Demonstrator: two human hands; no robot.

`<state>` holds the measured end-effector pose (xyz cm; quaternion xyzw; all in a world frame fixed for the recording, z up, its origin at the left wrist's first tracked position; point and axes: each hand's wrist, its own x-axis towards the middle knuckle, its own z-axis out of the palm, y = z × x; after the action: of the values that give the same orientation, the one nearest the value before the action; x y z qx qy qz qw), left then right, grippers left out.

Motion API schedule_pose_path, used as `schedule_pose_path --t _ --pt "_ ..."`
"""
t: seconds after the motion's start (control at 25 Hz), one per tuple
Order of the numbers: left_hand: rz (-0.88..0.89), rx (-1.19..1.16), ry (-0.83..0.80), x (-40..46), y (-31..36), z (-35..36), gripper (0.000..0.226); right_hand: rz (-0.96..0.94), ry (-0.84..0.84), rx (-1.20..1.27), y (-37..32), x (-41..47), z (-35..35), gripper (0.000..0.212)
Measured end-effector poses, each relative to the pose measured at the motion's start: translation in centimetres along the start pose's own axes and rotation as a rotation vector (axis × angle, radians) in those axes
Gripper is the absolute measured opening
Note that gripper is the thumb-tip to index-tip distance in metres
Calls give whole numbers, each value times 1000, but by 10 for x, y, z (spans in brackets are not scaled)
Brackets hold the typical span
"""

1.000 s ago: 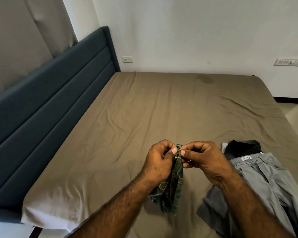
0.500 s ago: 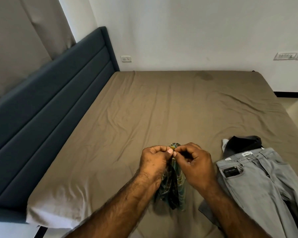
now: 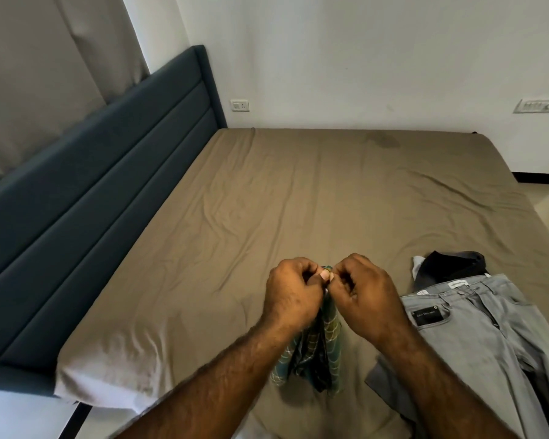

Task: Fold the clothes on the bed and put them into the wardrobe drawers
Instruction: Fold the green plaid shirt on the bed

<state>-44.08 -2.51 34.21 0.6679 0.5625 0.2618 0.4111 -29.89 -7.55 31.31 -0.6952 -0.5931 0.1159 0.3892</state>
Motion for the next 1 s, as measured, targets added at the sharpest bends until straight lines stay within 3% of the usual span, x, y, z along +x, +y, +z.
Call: schedule_pose_path --t 0.08,0.16,0.24,0.32,0.44,0.56,0.64,0.68,0.76,0.84,0.92,1.0 --pt "1 96 -52 3 4 -4 14 324 -123 520 0 4 1 20" --pt "-115 -282 -236 6 7 -9 13 610 -280 1075 0 7 -8 23" --pt "-197 -653 -427 6 9 -16 10 769 -357 1360 -2 5 -15 12" --pt "-256 -756 -445 4 8 -17 9 737 -314 1287 -6 4 -15 12" --pt "-379 -695 -250 17 8 -12 11 491 -81 961 -18 -3 -18 5" --pt "-275 -652 -251 28 9 -17 14 295 -94 417 -29 -20 -17 40" --pt "-152 -539 -237 33 9 -17 17 220 -96 224 -33 -30 -2 35" --pt "-112 -487 -234 36 10 -16 17 221 -38 250 -30 -31 3 25" --pt "-158 -497 -260 44 10 -19 17 410 36 591 -17 -20 0 19" --pt "-342 -736 -348 49 8 -26 12 627 -54 952 -6 -7 -13 22" --pt "-426 -981 -447 48 3 -33 10 639 -173 928 -4 -2 -14 29" --pt "-384 -1076 -502 41 2 -30 8 477 -125 661 -8 -2 -7 29"
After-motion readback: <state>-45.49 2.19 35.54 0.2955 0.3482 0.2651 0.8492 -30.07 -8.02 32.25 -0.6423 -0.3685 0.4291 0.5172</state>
